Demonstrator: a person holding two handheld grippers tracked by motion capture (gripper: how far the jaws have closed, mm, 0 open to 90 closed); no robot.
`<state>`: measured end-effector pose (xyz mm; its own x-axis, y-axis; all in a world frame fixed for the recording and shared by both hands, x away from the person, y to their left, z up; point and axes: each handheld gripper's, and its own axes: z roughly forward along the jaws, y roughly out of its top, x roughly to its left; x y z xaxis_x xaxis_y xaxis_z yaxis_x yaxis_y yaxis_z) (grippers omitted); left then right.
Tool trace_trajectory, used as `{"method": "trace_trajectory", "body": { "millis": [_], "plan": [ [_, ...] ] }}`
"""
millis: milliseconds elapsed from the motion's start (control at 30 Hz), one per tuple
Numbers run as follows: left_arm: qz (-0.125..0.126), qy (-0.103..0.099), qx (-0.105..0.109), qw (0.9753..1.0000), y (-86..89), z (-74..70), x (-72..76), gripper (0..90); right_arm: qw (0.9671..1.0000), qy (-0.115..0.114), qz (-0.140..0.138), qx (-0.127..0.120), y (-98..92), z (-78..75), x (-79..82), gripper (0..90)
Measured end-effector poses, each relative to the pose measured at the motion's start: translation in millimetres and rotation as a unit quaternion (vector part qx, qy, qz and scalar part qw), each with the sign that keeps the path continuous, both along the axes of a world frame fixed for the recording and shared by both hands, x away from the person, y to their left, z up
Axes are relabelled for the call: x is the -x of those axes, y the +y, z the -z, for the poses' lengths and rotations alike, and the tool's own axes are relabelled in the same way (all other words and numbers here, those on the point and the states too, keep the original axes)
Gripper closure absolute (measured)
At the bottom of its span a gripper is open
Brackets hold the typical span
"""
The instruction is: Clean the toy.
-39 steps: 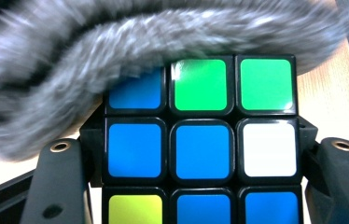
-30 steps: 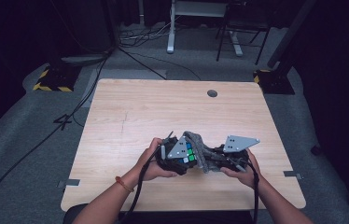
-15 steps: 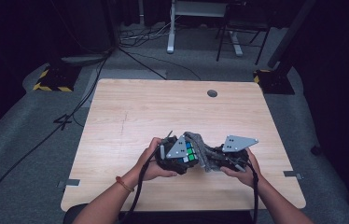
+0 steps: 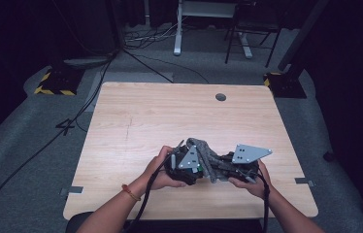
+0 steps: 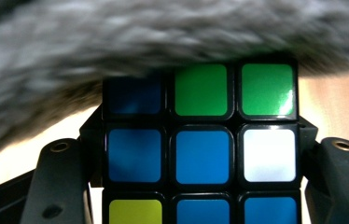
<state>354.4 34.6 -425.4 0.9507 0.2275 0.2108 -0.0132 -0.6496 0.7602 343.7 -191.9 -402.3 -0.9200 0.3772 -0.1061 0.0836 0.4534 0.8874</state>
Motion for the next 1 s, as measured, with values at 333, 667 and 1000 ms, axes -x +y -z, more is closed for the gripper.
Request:
{"method": "trace_trajectory", "body": {
  "millis": [333, 667, 1000],
  "plan": [
    [0.005, -0.008, 0.027, 0.9996, 10.8, -11.2, 2.2, 33.5, 0.9991, 0.026, 0.028, 0.020, -6.7, 14.5, -17.6, 78.5],
    [-0.016, -0.008, 0.037, 0.9992, 21.7, -14.6, -3.3, 33.5, 0.9995, 0.028, 0.005, 0.011, -2.9, 12.1, -11.2, 78.4],
    [-0.002, 0.000, 0.002, 1.0000, 5.8, -3.3, 0.6, 33.5, 0.9999, 0.000, -0.010, -0.007, 1.7, 0.5, 2.2, 78.1]
  ]
}}
